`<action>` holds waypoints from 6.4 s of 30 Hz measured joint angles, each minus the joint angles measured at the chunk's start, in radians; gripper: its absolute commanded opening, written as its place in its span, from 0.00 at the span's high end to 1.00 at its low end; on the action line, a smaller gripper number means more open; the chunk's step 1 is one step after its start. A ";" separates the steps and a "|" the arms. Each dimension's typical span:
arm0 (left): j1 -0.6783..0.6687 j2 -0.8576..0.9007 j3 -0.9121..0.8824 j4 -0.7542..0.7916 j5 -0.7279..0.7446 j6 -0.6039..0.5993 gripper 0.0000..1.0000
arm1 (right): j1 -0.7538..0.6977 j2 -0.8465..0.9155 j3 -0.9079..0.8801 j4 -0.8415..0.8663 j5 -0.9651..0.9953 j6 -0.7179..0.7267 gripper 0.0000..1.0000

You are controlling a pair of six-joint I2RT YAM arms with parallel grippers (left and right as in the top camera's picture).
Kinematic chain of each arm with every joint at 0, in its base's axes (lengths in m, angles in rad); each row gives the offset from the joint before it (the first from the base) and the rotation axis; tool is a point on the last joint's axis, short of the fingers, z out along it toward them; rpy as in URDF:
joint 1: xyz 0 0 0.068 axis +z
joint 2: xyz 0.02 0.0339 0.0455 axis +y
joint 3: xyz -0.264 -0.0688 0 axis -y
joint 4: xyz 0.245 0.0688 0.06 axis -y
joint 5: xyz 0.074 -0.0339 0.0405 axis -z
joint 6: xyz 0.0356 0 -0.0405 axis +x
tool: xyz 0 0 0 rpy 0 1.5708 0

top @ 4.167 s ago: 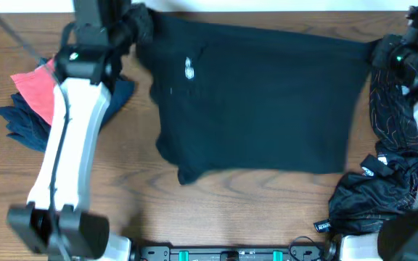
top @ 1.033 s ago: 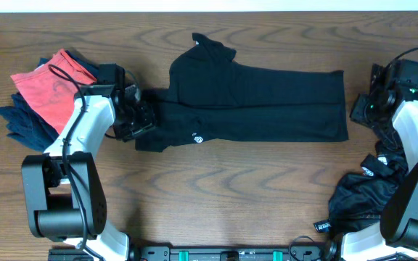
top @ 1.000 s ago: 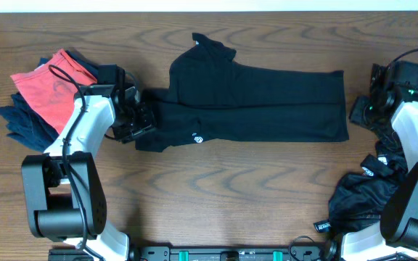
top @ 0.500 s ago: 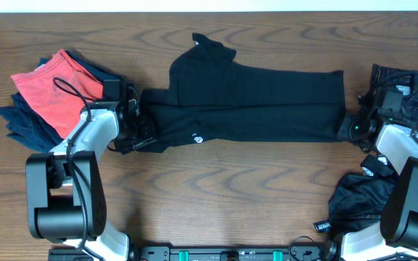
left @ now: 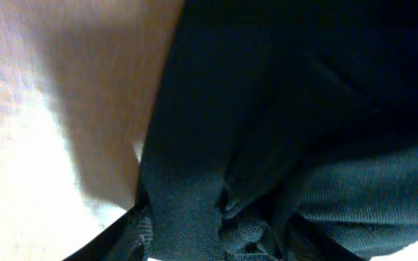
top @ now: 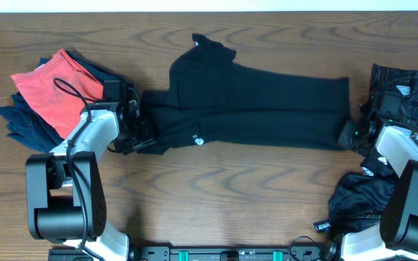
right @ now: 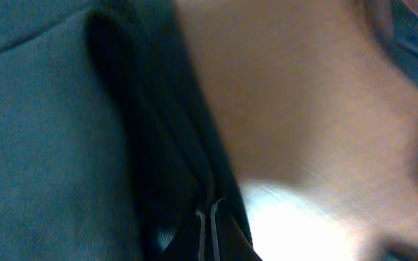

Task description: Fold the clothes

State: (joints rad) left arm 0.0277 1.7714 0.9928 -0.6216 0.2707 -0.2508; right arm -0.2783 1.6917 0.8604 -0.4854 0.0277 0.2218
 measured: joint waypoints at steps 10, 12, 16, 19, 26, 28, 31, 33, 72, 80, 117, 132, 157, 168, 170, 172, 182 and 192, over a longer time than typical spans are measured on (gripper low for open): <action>-0.005 0.000 -0.003 -0.172 0.019 0.004 0.70 | -0.021 -0.008 0.000 -0.158 0.247 0.126 0.99; -0.005 0.000 -0.003 -0.209 0.018 0.004 0.70 | -0.021 -0.008 -0.001 -0.173 0.261 0.135 0.99; -0.005 0.000 -0.005 -0.256 0.018 0.004 0.68 | -0.021 -0.008 -0.002 -0.180 0.267 0.138 0.99; -0.005 -0.012 -0.006 -0.263 0.017 0.008 0.57 | -0.021 -0.009 -0.001 -0.182 0.257 0.136 0.94; -0.004 -0.229 0.003 -0.098 0.030 0.012 0.15 | -0.021 -0.095 0.056 -0.213 0.135 0.113 0.60; -0.003 -0.291 0.014 0.013 0.059 0.008 0.15 | -0.021 -0.148 0.098 -0.211 0.085 0.093 0.58; -0.003 -0.341 0.032 0.171 0.108 0.007 0.15 | -0.020 -0.225 0.145 -0.206 0.010 0.061 0.54; -0.006 -0.337 0.043 0.255 0.132 0.000 0.15 | -0.019 -0.270 0.160 -0.209 -0.038 0.038 0.54; -0.212 0.476 0.552 0.353 0.280 -0.060 0.94 | 0.060 -0.302 0.161 -0.322 -0.163 -0.060 0.61; -0.146 0.334 0.553 0.243 0.280 -0.079 0.94 | 0.060 -0.141 0.182 -0.207 -0.158 -0.095 0.53; -0.150 0.301 0.552 0.148 0.227 -0.081 0.94 | 0.069 0.340 0.398 0.133 -0.006 -0.057 0.91; -0.144 0.126 0.554 -0.399 0.224 -0.032 0.94 | 0.069 0.051 0.460 -0.370 -0.003 -0.053 0.90; -0.163 0.130 0.334 -0.662 0.216 0.129 0.57 | 0.069 0.043 0.329 -0.632 0.113 -0.050 0.63; -0.163 0.074 0.458 -0.389 0.162 0.144 0.43 | 0.069 0.043 0.329 -0.637 0.127 -0.050 0.59; -0.163 0.076 0.452 -0.375 0.147 0.143 0.42 | 0.069 0.043 0.329 -0.638 0.127 -0.050 0.59; -0.163 0.082 0.439 -0.363 0.137 0.143 0.44 | 0.069 0.043 0.328 -0.640 0.127 -0.050 0.59; -0.163 0.151 0.378 -0.343 0.167 0.157 0.94 | 0.069 0.043 0.328 -0.640 0.127 -0.050 0.59; -0.163 0.148 0.378 -0.496 0.186 0.174 0.94 | 0.069 0.043 0.328 -0.640 0.127 -0.051 0.58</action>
State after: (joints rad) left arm -0.1356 1.9198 1.3708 -1.1175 0.4568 -0.0769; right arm -0.2089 1.7344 1.1885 -1.1255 0.1547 0.1711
